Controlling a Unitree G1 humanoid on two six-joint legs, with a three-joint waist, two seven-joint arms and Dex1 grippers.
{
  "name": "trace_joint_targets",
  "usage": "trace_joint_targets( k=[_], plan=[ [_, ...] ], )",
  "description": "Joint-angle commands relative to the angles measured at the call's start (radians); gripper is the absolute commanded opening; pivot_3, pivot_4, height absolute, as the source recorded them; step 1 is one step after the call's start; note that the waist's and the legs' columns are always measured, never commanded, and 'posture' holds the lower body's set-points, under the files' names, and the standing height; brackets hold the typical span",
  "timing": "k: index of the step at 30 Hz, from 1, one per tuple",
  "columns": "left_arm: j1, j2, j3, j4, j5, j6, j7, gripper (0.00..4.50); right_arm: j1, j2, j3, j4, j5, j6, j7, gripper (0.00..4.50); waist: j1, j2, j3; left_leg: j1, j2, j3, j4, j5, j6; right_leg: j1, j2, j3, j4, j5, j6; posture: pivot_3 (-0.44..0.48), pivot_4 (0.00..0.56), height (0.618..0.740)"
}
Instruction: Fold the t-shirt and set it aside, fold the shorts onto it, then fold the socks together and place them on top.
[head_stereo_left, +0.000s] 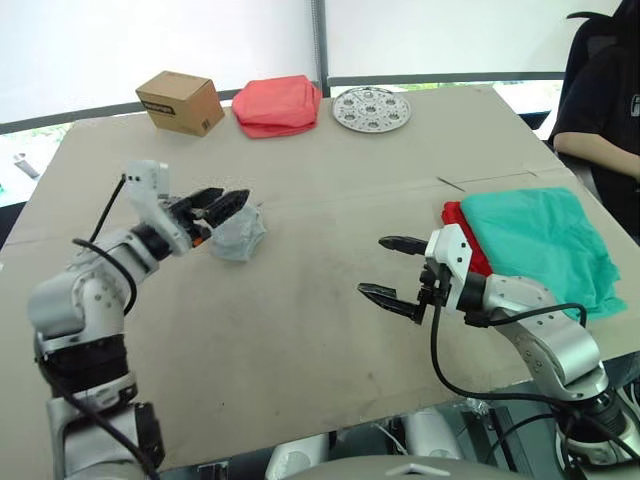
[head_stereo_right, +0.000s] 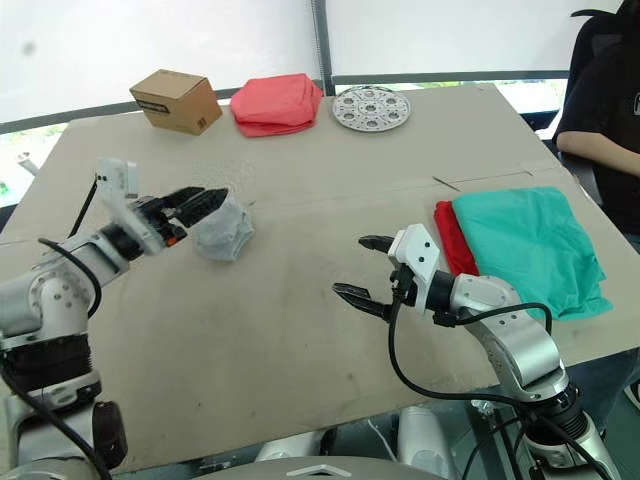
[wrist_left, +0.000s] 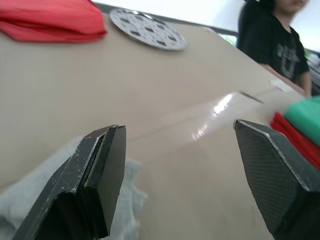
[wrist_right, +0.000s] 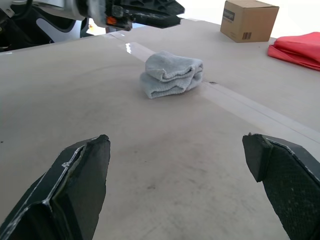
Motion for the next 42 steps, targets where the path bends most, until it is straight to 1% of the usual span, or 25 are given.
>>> trace_joint_targets(
  k=[1,3,5,6,7,9,11,14,15,18,20,23,26,29,30,33,36,38,40,41,42],
  plan=[
    [-0.027,-0.036,-0.100,0.111,0.155,-0.161,0.085,2.38,-0.012,0.002,-0.005,-0.029,0.001,-0.015,-0.008,4.50,0.001,0.000,0.000,0.000,0.000,0.000,-0.001,0.000,0.000,0.000,0.000,0.000,0.000,0.000,0.000,0.000,0.150,0.740],
    [-0.045,-0.055,-0.143,0.240,0.236,-0.239,0.132,1.43,-0.016,0.003,-0.006,-0.041,0.002,-0.006,-0.018,4.50,0.001,0.000,0.000,0.000,0.000,0.001,-0.002,0.000,-0.001,0.000,0.000,0.000,0.000,0.000,0.000,0.000,0.150,0.740],
    [-0.054,-0.058,-0.180,0.353,0.287,-0.309,0.126,0.46,-0.016,0.002,-0.007,-0.052,0.005,0.003,-0.026,4.50,-0.001,0.000,0.000,0.000,0.000,0.001,-0.002,0.000,0.000,0.000,0.000,0.000,0.000,0.000,0.000,0.000,0.150,0.740],
    [-0.058,-0.056,-0.197,0.403,0.309,-0.338,0.121,0.19,-0.015,0.001,-0.007,-0.056,0.006,0.005,-0.028,4.50,-0.002,-0.001,0.000,0.000,-0.001,0.001,-0.002,0.000,0.000,-0.001,0.000,0.001,0.000,0.000,0.000,0.000,0.150,0.740],
    [-0.068,-0.055,-0.210,0.460,0.329,-0.362,0.121,0.08,-0.013,0.001,-0.007,-0.061,0.006,0.008,-0.031,4.50,0.000,-0.001,-0.001,0.000,0.000,0.001,-0.003,0.000,-0.001,-0.001,0.000,0.001,0.000,0.000,0.000,0.000,0.150,0.740],
    [-0.099,-0.054,-0.220,0.582,0.338,-0.379,0.095,0.08,-0.009,-0.002,-0.006,-0.069,0.005,0.013,-0.038,4.50,0.001,0.002,-0.004,0.000,0.000,0.001,-0.003,0.000,0.000,-0.001,0.000,0.001,0.000,0.000,0.000,0.000,0.150,0.740],
    [-0.141,-0.053,-0.202,0.669,0.309,-0.360,0.044,0.08,-0.004,-0.005,-0.007,-0.081,0.006,0.021,-0.046,4.50,0.001,0.003,-0.005,0.003,-0.001,0.002,-0.003,-0.002,0.003,0.000,0.000,0.001,0.000,0.000,0.000,0.000,0.150,0.740],
    [-0.190,-0.051,-0.149,0.730,0.245,-0.319,-0.014,0.08,0.004,-0.010,-0.012,-0.092,0.010,0.028,-0.049,4.50,-0.002,0.003,-0.005,0.015,0.000,0.003,-0.004,-0.003,0.005,0.012,0.000,0.001,-0.001,-0.002,0.002,0.000,0.150,0.740],
    [-0.196,-0.045,-0.144,0.733,0.229,-0.280,-0.043,0.08,0.006,-0.011,-0.012,-0.094,0.010,0.029,-0.050,4.50,-0.002,0.003,-0.005,0.015,0.000,0.002,-0.004,-0.003,0.005,0.012,0.000,0.001,-0.001,-0.003,0.004,0.000,0.150,0.740],
    [-0.129,-0.030,-0.206,0.593,0.163,-0.073,-0.188,0.08,0.012,-0.013,-0.014,-0.099,0.013,0.030,-0.052,4.50,-0.005,0.003,-0.005,0.014,0.000,0.002,-0.004,-0.003,0.005,0.012,0.000,0.001,-0.001,-0.003,0.005,0.000,0.150,0.740],
    [-0.073,-0.029,-0.236,0.472,0.112,0.028,-0.244,0.08,0.015,-0.014,-0.015,-0.100,0.014,0.028,-0.051,4.50,-0.005,0.005,-0.006,0.015,0.000,0.003,-0.004,-0.003,0.005,0.012,0.000,0.002,0.000,-0.002,0.002,0.000,0.150,0.740],
    [-0.019,-0.037,-0.250,0.320,0.040,0.148,-0.274,0.08,0.016,-0.014,-0.017,-0.101,0.018,0.028,-0.051,4.50,-0.001,0.006,-0.006,0.014,0.000,0.002,-0.005,-0.003,0.005,0.011,-0.001,0.002,0.000,-0.003,0.004,0.000,0.150,0.740],
    [0.023,-0.055,-0.273,0.178,-0.019,0.237,-0.277,0.08,0.017,-0.012,-0.020,-0.104,0.027,0.038,-0.055,4.50,0.000,0.006,-0.006,0.013,0.000,0.000,-0.005,-0.003,0.005,0.012,-0.001,0.001,-0.001,-0.003,0.004,0.000,0.150,0.740],
    [0.064,-0.069,-0.321,0.060,-0.024,0.245,-0.270,0.08,0.016,-0.004,-0.021,-0.106,0.038,0.062,-0.071,4.50,0.000,0.006,-0.006,0.013,0.000,0.000,-0.006,-0.004,0.006,0.012,-0.003,0.001,-0.001,-0.004,0.004,0.000,0.150,0.740],
    [0.069,-0.079,-0.319,0.039,-0.020,0.225,-0.259,0.08,0.014,-0.002,-0.018,-0.106,0.040,0.068,-0.076,4.50,-0.001,0.006,-0.006,0.013,0.000,0.000,-0.006,-0.004,0.006,0.012,-0.003,0.001,-0.001,-0.004,0.004,0.000,0.150,0.740],
    [0.051,-0.110,-0.243,0.018,-0.028,0.163,-0.200,0.08,0.014,0.006,-0.015,-0.113,0.050,0.088,-0.092,4.50,0.001,0.006,-0.005,0.013,0.000,0.000,-0.007,-0.004,0.006,0.011,-0.003,0.001,-0.002,-0.004,0.004,0.000,0.150,0.740],
    [0.038,-0.087,-0.168,-0.015,-0.026,0.100,-0.164,0.08,0.020,0.014,-0.014,-0.114,0.056,0.091,-0.099,4.50,-0.003,0.004,-0.004,0.012,0.000,-0.001,-0.008,-0.004,0.006,0.010,-0.003,0.001,-0.002,-0.004,0.004,0.000,0.150,0.740],
    [0.047,-0.065,-0.132,-0.033,-0.041,0.094,-0.161,0.08,0.024,0.016,-0.009,-0.109,0.052,0.084,-0.100,4.50,-0.002,0.005,-0.004,0.012,0.000,0.000,-0.010,-0.004,0.006,0.009,-0.003,0.001,-0.002,-0.004,0.003,0.000,0.150,0.740],
    [0.047,-0.056,-0.061,-0.045,-0.102,0.138,-0.153,0.69,0.026,0.017,-0.004,-0.103,0.047,0.077,-0.100,4.50,-0.002,0.005,-0.004,0.012,0.000,0.000,-0.010,-0.003,0.005,0.009,-0.003,0.001,-0.003,-0.004,0.003,0.000,0.150,0.740],
    [0.046,-0.053,-0.035,-0.048,-0.131,0.160,-0.149,0.88,0.027,0.018,-0.003,-0.102,0.045,0.074,-0.100,4.50,-0.002,0.005,-0.004,0.012,0.000,0.000,-0.010,-0.003,0.005,0.009,-0.003,0.001,-0.003,-0.004,0.003,0.000,0.150,0.740],
    [0.047,-0.043,-0.010,-0.052,-0.157,0.183,-0.147,1.52,0.029,0.019,-0.001,-0.102,0.044,0.072,-0.100,4.50,-0.002,0.005,-0.004,0.012,0.000,0.000,-0.010,-0.004,0.005,0.009,-0.003,0.000,-0.003,-0.004,0.003,0.000,0.150,0.740]
  ],
)
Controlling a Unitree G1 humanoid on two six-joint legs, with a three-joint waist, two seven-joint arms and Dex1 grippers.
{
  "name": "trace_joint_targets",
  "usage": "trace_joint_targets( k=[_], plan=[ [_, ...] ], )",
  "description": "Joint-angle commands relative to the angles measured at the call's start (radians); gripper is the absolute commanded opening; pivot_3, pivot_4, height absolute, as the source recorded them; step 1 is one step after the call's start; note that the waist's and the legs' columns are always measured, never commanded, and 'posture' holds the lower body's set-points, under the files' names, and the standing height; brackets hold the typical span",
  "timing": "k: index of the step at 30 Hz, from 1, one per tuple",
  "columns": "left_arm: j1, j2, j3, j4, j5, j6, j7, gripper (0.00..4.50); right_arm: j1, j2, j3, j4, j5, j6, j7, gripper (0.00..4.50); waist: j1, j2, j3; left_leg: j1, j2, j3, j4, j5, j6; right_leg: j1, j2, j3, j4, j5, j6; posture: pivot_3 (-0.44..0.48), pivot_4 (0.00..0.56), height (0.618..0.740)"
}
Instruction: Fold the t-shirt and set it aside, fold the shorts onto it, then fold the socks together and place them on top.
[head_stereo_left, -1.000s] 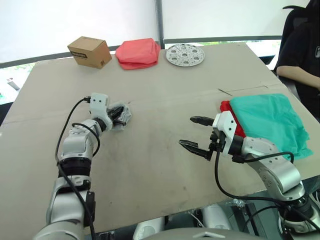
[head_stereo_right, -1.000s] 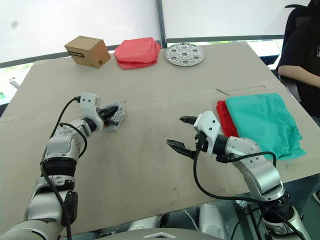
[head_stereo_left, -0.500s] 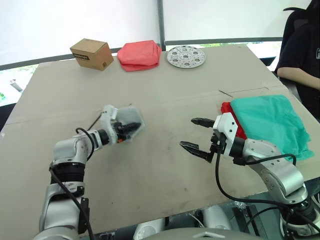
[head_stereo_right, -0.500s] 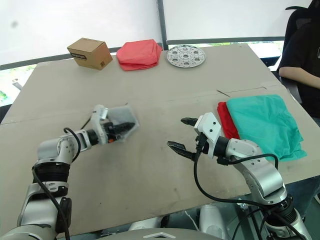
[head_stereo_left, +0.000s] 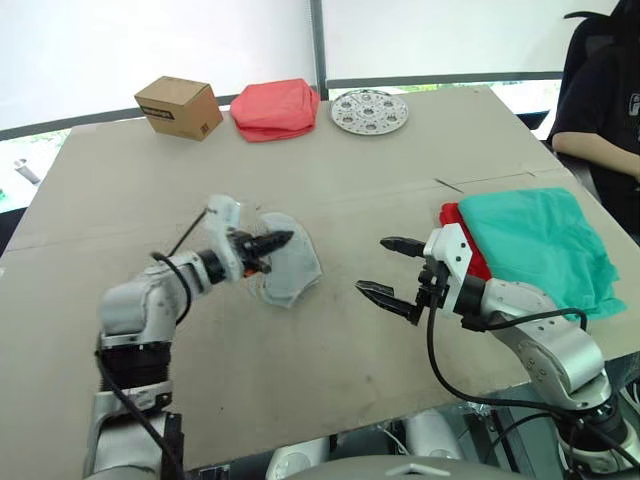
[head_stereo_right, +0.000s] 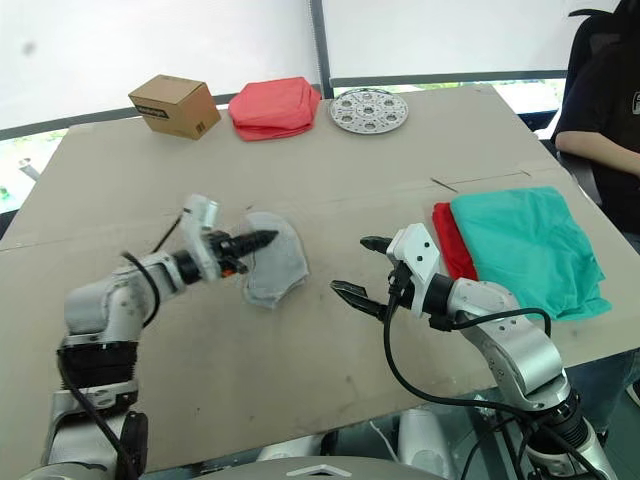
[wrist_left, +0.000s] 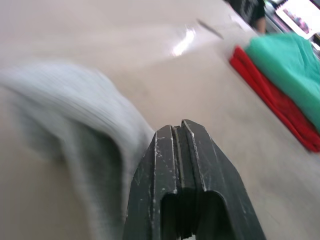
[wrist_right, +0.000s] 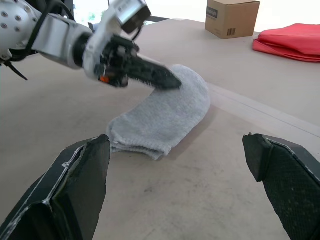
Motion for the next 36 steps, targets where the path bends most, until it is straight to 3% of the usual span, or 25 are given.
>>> trace_joint_targets(
  k=[1,5,11,23,27,32,36],
  plan=[
    [-0.007,0.032,0.106,-0.041,-0.109,0.079,0.016,1.89,0.006,0.004,0.002,-0.033,0.006,-0.020,0.000,4.50,0.000,0.000,0.000,0.000,0.000,0.000,0.000,0.000,0.000,0.000,0.000,0.000,0.000,0.000,0.000,0.000,0.150,0.740],
    [-0.042,0.080,0.217,0.086,-0.150,0.191,0.113,3.73,0.013,0.006,0.006,-0.024,0.005,-0.031,0.008,4.50,-0.001,0.000,0.000,0.000,0.000,0.000,0.000,0.000,0.000,0.000,0.000,-0.001,0.000,-0.001,0.002,0.000,0.150,0.740],
    [0.017,0.141,0.118,0.080,-0.105,0.184,0.059,3.73,0.010,0.004,0.001,-0.015,0.005,-0.038,0.016,4.50,0.001,0.000,0.001,0.001,0.000,0.000,0.000,0.000,0.000,0.000,0.001,0.000,0.000,0.000,0.000,0.000,0.150,0.740],
    [0.024,0.077,-0.150,0.029,-0.019,0.074,-0.008,3.73,0.023,-0.008,-0.006,-0.037,0.001,-0.027,-0.002,4.50,0.001,0.000,0.001,0.000,0.000,0.000,-0.001,0.000,0.000,0.000,0.000,0.000,-0.001,0.000,0.000,0.000,0.150,0.740],
    [0.008,0.072,-0.187,0.010,-0.013,-0.015,-0.087,2.48,0.027,-0.009,-0.011,-0.055,0.003,-0.016,-0.023,4.50,0.001,0.000,0.002,0.000,0.000,0.000,-0.001,0.000,0.000,0.000,0.000,-0.001,-0.001,0.000,0.000,0.000,0.150,0.740],
    [0.001,0.055,-0.152,-0.009,-0.064,-0.084,-0.168,0.02,0.027,-0.009,-0.016,-0.064,0.007,-0.010,-0.036,4.50,0.002,0.000,0.002,-0.001,0.000,0.000,-0.001,0.000,0.000,0.000,-0.001,-0.001,-0.002,-0.002,-0.002,0.000,0.150,0.740],
    [-0.027,0.030,-0.135,-0.009,-0.056,-0.161,-0.174,0.02,0.022,-0.009,-0.017,-0.059,0.003,-0.015,-0.037,4.50,0.002,0.000,0.002,-0.001,0.000,0.000,-0.001,0.000,0.000,0.000,-0.001,-0.001,-0.002,-0.001,-0.002,0.000,0.150,0.740]
  ],
)
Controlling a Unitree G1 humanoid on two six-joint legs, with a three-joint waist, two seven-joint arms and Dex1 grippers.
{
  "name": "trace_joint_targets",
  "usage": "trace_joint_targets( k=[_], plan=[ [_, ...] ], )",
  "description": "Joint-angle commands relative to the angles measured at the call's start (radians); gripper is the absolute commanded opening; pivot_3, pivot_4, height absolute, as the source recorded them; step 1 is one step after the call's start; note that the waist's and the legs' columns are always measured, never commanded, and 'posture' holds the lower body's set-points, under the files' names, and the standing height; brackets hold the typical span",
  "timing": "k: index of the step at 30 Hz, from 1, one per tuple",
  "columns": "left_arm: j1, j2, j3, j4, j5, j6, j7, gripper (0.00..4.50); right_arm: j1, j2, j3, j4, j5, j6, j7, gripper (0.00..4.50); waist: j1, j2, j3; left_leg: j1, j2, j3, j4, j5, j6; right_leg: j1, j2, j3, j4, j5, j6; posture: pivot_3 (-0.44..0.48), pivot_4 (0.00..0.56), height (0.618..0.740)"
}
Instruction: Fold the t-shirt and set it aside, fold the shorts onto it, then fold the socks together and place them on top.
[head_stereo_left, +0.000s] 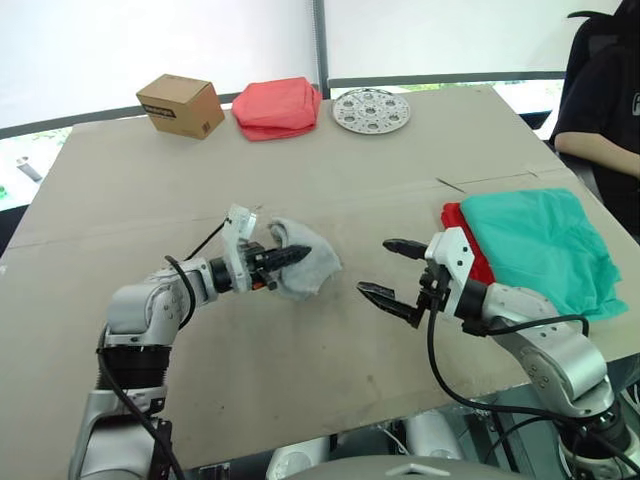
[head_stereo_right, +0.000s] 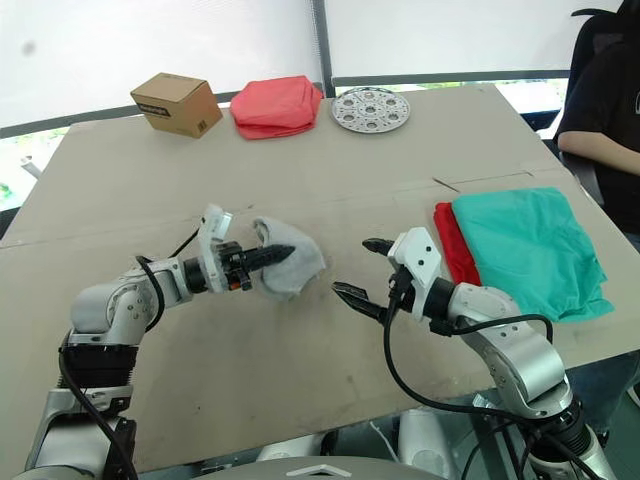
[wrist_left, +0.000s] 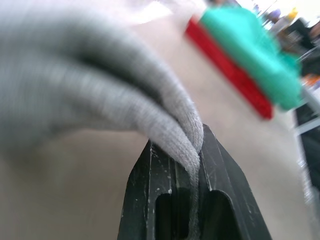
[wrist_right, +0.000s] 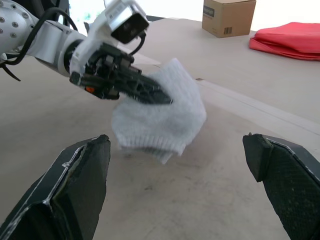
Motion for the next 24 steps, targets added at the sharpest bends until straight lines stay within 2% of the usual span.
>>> trace_joint_targets(
  k=[1,5,7,10,15,17,19,20,21,24],
  plan=[
    [-0.041,-0.012,0.031,-0.033,0.012,-0.108,-0.011,0.02,-0.006,-0.006,-0.018,-0.029,0.003,-0.016,-0.002,4.50,0.000,0.000,0.000,0.000,0.000,0.000,0.000,0.000,0.000,0.000,0.000,0.000,0.000,0.000,0.000,0.000,0.150,0.740],
    [-0.110,0.008,0.027,0.033,0.102,-0.258,-0.007,0.02,-0.017,-0.008,-0.020,-0.018,0.002,-0.023,0.005,4.50,0.001,0.000,0.001,0.000,0.000,0.000,0.000,0.000,0.000,0.000,0.000,0.000,0.000,0.000,0.000,0.000,0.150,0.740],
    [-0.144,0.022,0.039,0.049,0.079,-0.205,0.002,0.02,-0.019,-0.007,-0.022,-0.012,0.002,-0.027,0.008,4.50,0.000,-0.001,0.001,0.000,0.000,0.000,0.000,0.000,0.000,0.000,0.000,0.000,0.000,0.000,0.000,0.000,0.150,0.740],
    [-0.140,0.048,0.034,-0.005,-0.006,-0.045,-0.013,0.02,-0.020,-0.008,-0.021,-0.005,-0.003,-0.034,0.012,4.50,-0.004,0.000,0.001,0.000,0.000,0.000,0.000,0.000,0.000,0.000,0.001,0.000,-0.001,0.000,0.002,0.000,0.150,0.740],
    [-0.119,0.034,0.156,-0.070,-0.328,0.426,0.130,0.02,-0.011,-0.006,-0.023,-0.010,0.001,-0.036,0.010,4.50,-0.006,-0.001,0.005,0.000,0.000,-0.001,0.000,0.000,0.000,0.000,0.001,0.000,0.000,-0.001,0.005,0.000,0.150,0.740],
    [-0.136,-0.019,0.261,-0.011,-0.486,0.581,0.301,0.02,0.024,-0.004,-0.065,-0.061,0.099,0.003,0.023,4.50,-0.006,-0.001,0.005,0.000,0.000,-0.001,0.000,0.000,0.000,0.000,0.001,0.000,0.000,-0.001,0.005,0.000,0.150,0.740],
    [-0.089,-0.030,0.245,0.095,-0.988,0.489,0.704,0.02,0.049,0.000,-0.114,-0.111,0.195,0.036,0.025,4.50,0.000,-0.001,0.006,0.000,0.000,-0.003,0.000,0.000,0.000,0.001,0.001,-0.001,0.000,-0.002,0.006,0.000,0.150,0.740],
    [-0.064,-0.042,0.232,0.107,-1.160,0.429,0.859,0.02,0.053,-0.002,-0.127,-0.124,0.219,0.044,0.022,4.50,0.001,-0.001,0.006,0.001,0.000,-0.005,0.000,0.000,0.000,0.001,0.000,-0.002,0.000,-0.002,0.006,0.000,0.150,0.740],
    [-0.032,-0.059,0.223,0.075,-1.250,0.398,0.955,0.02,0.056,-0.007,-0.132,-0.131,0.224,0.048,0.015,4.50,0.000,-0.002,0.006,0.000,0.001,-0.006,0.000,0.000,0.000,0.001,-0.006,0.001,0.000,-0.002,0.006,0.000,0.150,0.740],
    [0.040,-0.182,0.244,-0.035,-1.274,0.315,1.221,0.02,0.066,-0.022,-0.134,-0.141,0.221,0.056,-0.004,4.50,0.004,-0.003,0.006,0.000,-0.001,-0.006,0.000,0.000,0.000,0.001,-0.008,0.002,0.000,0.001,0.002,0.000,0.150,0.740]
  ],
)
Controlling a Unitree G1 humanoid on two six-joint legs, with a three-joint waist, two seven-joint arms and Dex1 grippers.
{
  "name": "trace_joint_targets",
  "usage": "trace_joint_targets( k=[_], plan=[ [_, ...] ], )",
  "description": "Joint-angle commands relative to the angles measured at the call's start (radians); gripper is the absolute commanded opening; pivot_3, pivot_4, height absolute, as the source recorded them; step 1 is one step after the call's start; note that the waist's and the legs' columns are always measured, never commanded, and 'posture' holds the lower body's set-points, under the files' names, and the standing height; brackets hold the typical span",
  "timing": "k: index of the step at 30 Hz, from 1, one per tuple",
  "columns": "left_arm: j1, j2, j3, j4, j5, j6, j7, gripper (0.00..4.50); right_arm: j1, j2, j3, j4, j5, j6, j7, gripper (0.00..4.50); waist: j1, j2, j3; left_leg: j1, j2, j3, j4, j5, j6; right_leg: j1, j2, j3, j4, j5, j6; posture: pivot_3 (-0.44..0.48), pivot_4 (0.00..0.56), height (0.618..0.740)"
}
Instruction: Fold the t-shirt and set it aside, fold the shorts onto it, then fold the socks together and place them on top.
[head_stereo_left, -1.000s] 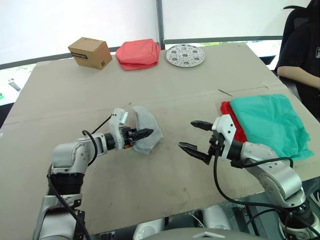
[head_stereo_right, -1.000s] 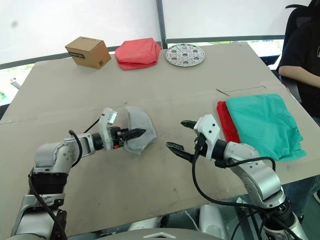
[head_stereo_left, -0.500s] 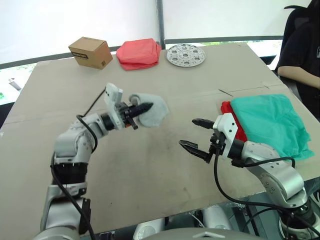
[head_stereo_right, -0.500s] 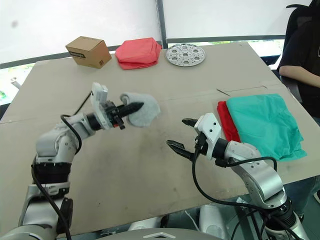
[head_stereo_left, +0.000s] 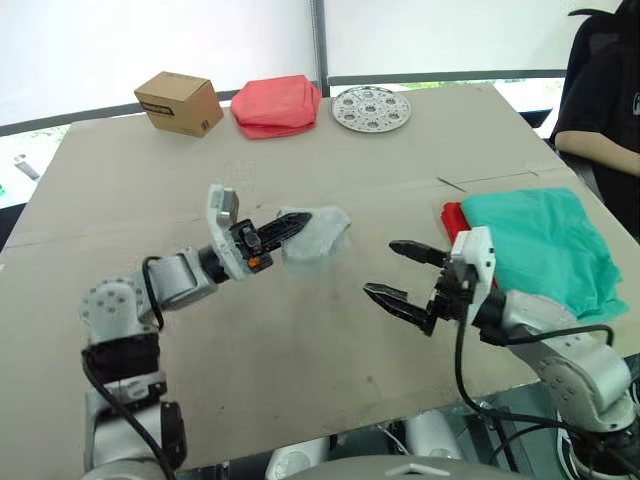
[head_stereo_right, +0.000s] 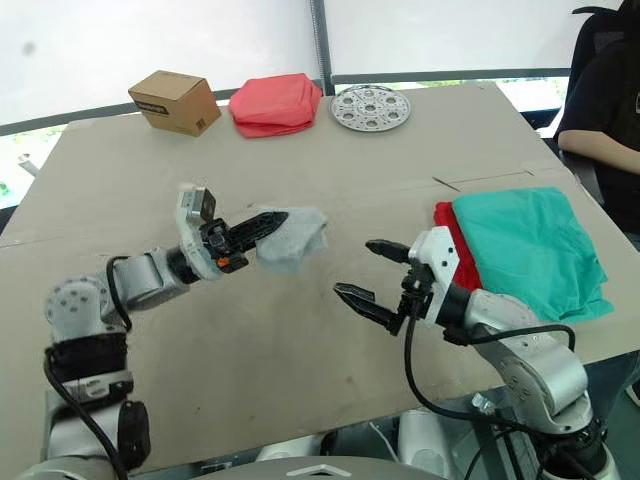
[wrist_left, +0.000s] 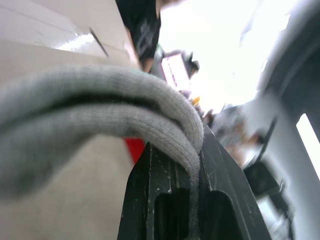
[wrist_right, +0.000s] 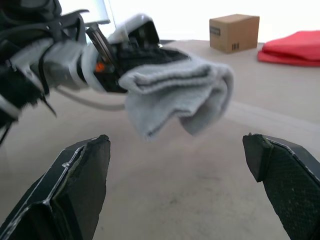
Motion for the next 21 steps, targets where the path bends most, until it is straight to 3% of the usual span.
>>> trace_joint_targets(
  k=[1,3,6,9,15,19,21],
  plan=[
    [0.045,-0.106,0.021,-0.101,-0.095,-0.136,0.344,0.02,0.002,-0.014,-0.008,-0.040,0.011,0.005,-0.017,4.50,0.007,0.000,0.000,0.000,-0.001,0.000,0.000,0.000,0.000,0.000,0.000,0.000,0.000,0.000,0.000,0.000,0.150,0.740],
    [0.047,-0.147,0.014,-0.080,-0.095,-0.252,0.520,0.02,0.001,-0.018,0.005,-0.038,-0.004,0.003,-0.024,4.50,0.020,0.000,0.000,0.001,-0.001,0.000,0.000,0.000,0.000,0.000,0.001,0.000,0.000,0.000,0.000,0.000,0.150,0.740],
    [0.005,-0.167,-0.003,-0.011,-0.004,-0.357,0.571,0.02,-0.004,-0.014,0.014,-0.036,-0.010,0.001,-0.037,4.50,0.022,0.000,-0.001,0.001,0.000,0.003,0.000,0.001,-0.001,0.001,0.005,0.000,0.000,0.000,-0.001,0.000,0.150,0.740],
    [-0.061,-0.174,-0.004,0.062,0.123,-0.424,0.508,0.02,-0.006,-0.014,0.021,-0.034,-0.022,-0.001,-0.046,4.50,0.024,0.000,-0.001,0.001,-0.001,0.005,0.000,0.002,-0.003,0.001,0.007,0.000,0.000,-0.001,-0.003,0.000,0.150,0.740],
    [-0.130,-0.093,-0.041,0.130,0.360,-0.413,0.305,0.02,-0.005,-0.014,0.031,-0.030,-0.037,-0.008,-0.053,4.50,0.021,0.000,-0.001,0.001,-0.002,0.006,0.000,0.003,-0.005,0.001,0.008,0.000,-0.001,-0.001,-0.002,0.000,0.150,0.740],
    [-0.138,-0.071,-0.017,0.155,0.447,-0.424,0.244,0.02,-0.003,-0.006,0.039,-0.024,-0.053,-0.016,-0.058,4.50,0.021,0.000,-0.001,0.001,-0.001,0.006,0.000,0.003,-0.005,0.001,0.008,0.000,-0.002,-0.001,-0.002,0.000,0.150,0.740],
    [-0.137,-0.082,0.010,0.167,0.460,-0.430,0.244,0.88,-0.001,-0.004,0.044,-0.021,-0.060,-0.020,-0.059,4.50,0.021,0.000,-0.001,0.001,-0.001,0.006,0.000,0.003,-0.005,0.001,0.008,0.000,-0.002,-0.001,-0.002,0.000,0.150,0.740]
  ],
)
